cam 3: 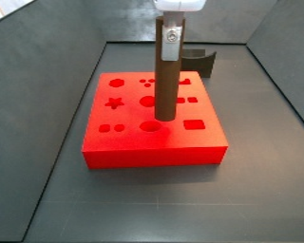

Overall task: Pick up the oval object. Move up. Move to above the board. Insert the oval object.
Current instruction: Insert the oval object.

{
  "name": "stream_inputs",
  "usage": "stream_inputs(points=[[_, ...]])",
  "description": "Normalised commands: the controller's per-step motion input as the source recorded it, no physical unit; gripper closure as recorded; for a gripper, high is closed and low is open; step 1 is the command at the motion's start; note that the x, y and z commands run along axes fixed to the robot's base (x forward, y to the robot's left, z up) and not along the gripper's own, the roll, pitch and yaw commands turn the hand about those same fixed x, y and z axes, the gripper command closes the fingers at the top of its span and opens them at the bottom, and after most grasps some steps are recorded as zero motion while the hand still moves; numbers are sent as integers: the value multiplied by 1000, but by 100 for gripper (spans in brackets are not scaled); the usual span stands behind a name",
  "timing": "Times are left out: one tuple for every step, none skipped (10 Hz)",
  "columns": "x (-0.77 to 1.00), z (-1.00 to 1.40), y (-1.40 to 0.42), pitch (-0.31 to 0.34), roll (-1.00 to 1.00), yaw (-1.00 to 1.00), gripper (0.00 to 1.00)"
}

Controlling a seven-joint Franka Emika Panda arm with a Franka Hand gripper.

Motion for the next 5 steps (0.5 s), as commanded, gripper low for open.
stream_inputs(points=[[0, -171, 0, 0, 80, 0, 100], [-266, -286, 0, 0, 149, 57, 100], [-46, -143, 0, 0, 54, 57, 100], [0, -63, 0, 0, 0, 0, 100], [0, -234, -89, -41, 1, 0, 100]])
